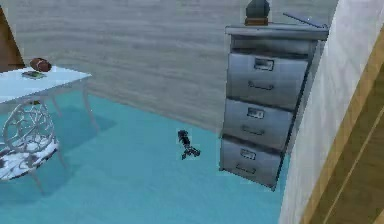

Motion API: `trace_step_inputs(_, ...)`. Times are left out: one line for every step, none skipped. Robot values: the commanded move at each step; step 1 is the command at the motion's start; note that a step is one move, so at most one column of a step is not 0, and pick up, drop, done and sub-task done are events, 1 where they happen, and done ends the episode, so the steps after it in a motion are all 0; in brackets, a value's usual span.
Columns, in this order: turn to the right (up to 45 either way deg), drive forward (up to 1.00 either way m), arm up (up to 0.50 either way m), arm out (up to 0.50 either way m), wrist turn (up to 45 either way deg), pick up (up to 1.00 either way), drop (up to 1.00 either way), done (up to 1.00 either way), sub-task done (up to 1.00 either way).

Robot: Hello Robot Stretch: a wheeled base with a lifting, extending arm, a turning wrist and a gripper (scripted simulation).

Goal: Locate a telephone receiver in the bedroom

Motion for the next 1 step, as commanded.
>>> trace_step_inputs(-45.0, 0.0, 0.0, 0.0, 0.0, 0.0, 0.0, 0.0, 0.0)
